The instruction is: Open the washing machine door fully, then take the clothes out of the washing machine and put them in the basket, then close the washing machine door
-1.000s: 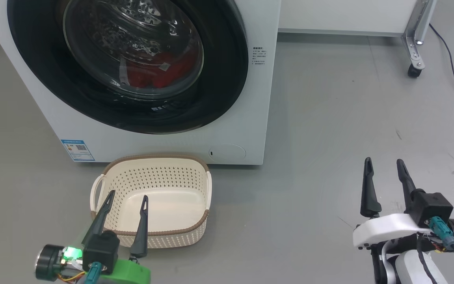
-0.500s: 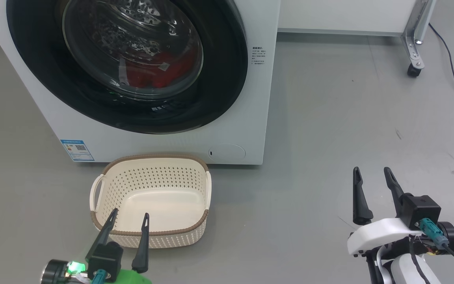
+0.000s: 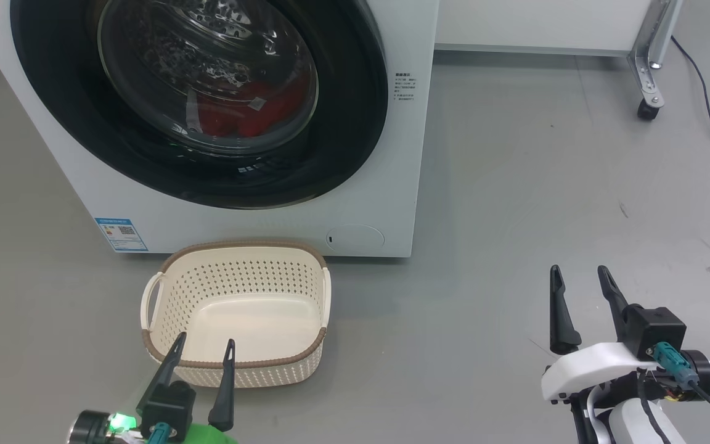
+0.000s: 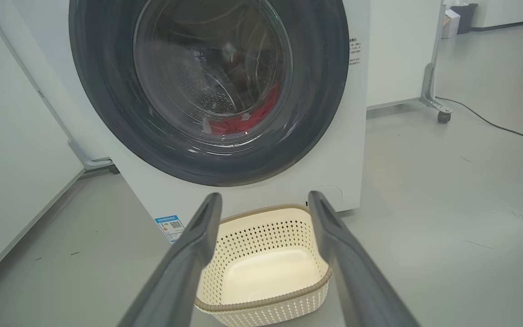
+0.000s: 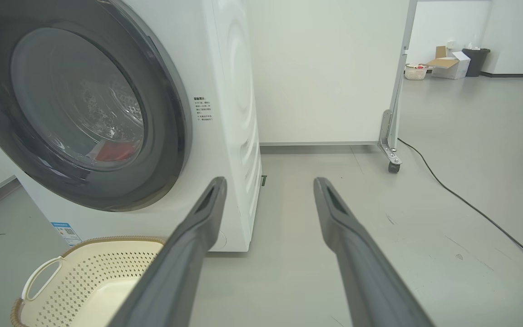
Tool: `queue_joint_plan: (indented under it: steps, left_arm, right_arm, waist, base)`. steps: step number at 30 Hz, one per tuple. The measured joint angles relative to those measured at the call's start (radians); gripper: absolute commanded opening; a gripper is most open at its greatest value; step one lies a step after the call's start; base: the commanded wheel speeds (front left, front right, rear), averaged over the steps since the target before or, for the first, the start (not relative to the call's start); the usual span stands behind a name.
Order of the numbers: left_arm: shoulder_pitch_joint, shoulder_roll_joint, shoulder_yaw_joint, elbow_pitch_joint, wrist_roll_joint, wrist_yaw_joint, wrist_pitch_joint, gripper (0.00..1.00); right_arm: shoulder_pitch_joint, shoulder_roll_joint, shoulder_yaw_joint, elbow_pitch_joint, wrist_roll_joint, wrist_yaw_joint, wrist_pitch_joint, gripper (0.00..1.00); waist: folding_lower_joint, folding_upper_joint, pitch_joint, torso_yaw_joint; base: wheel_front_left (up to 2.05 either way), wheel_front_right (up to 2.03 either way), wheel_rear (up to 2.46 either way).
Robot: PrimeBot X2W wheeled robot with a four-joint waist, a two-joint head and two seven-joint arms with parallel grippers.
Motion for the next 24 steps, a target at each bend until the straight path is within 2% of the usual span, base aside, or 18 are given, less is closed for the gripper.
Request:
queue_joint_plan:
  steps: [24]
  left_arm:
    - [-0.022,0.0,-0.018,0.008,-0.035,0.01,0.0,1.0]
  right_arm:
    - [-0.021,0.0,0.003,0.009,0.001,0.0,0.0,1.0]
  waist:
    - [0.0,0.0,0.022,0.012]
  base:
    - [0.0,0.0,0.0]
